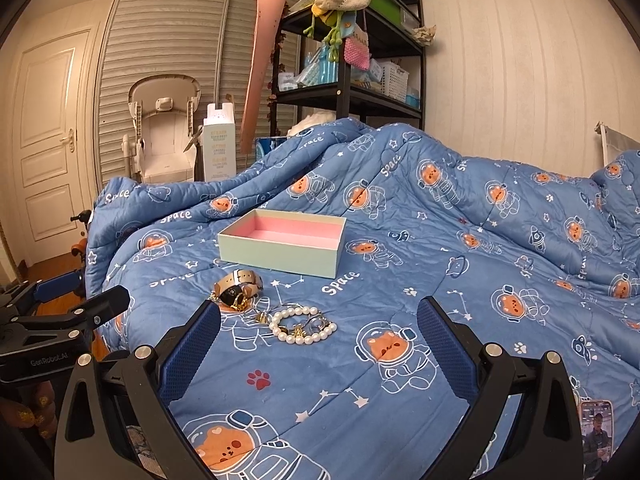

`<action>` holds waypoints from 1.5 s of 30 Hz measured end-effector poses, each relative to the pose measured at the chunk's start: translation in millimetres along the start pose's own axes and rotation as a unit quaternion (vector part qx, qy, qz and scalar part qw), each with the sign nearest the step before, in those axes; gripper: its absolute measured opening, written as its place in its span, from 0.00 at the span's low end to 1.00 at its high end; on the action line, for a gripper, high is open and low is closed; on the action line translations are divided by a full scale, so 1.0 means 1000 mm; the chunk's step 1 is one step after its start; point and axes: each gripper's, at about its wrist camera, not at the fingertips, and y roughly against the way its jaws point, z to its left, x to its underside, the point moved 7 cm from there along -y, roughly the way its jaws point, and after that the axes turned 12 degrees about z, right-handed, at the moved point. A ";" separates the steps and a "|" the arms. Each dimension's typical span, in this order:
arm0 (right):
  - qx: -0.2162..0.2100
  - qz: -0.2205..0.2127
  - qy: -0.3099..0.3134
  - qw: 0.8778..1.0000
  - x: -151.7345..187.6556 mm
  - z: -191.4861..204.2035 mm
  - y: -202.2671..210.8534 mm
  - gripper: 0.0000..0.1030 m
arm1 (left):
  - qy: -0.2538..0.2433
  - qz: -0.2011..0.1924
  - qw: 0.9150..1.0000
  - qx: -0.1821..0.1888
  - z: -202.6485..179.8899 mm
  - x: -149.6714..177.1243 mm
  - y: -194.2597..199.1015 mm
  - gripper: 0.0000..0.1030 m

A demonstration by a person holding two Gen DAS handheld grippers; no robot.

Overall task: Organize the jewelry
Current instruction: 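Move both tools toward the loose jewelry on the comforter, then grasp the beige-strap watch with the left tool while the right tool grasps the pearl bracelet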

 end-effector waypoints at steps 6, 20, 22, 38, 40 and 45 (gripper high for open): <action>-0.041 0.067 0.040 0.996 -0.002 0.000 -0.034 0.94 | -0.026 0.029 0.999 -0.004 -0.004 0.003 -0.018 0.94; -0.134 0.224 0.034 0.965 0.010 -0.009 -0.102 0.94 | -0.037 0.105 0.993 0.047 -0.003 -0.012 -0.070 0.74; -0.142 0.231 0.041 0.962 0.009 -0.008 -0.106 0.94 | -0.044 0.110 0.992 0.053 -0.006 -0.017 -0.079 0.72; -0.187 0.275 0.052 0.942 -0.002 -0.027 -0.144 0.57 | -0.147 0.141 0.977 0.063 -0.052 -0.062 -0.147 0.56; -0.187 0.277 0.050 0.941 -0.005 -0.030 -0.151 0.49 | -0.151 0.147 0.975 0.064 -0.054 -0.062 -0.153 0.54; -0.197 0.280 0.071 0.937 -0.012 -0.019 -0.164 0.41 | -0.156 0.151 0.974 0.069 -0.059 -0.062 -0.157 0.48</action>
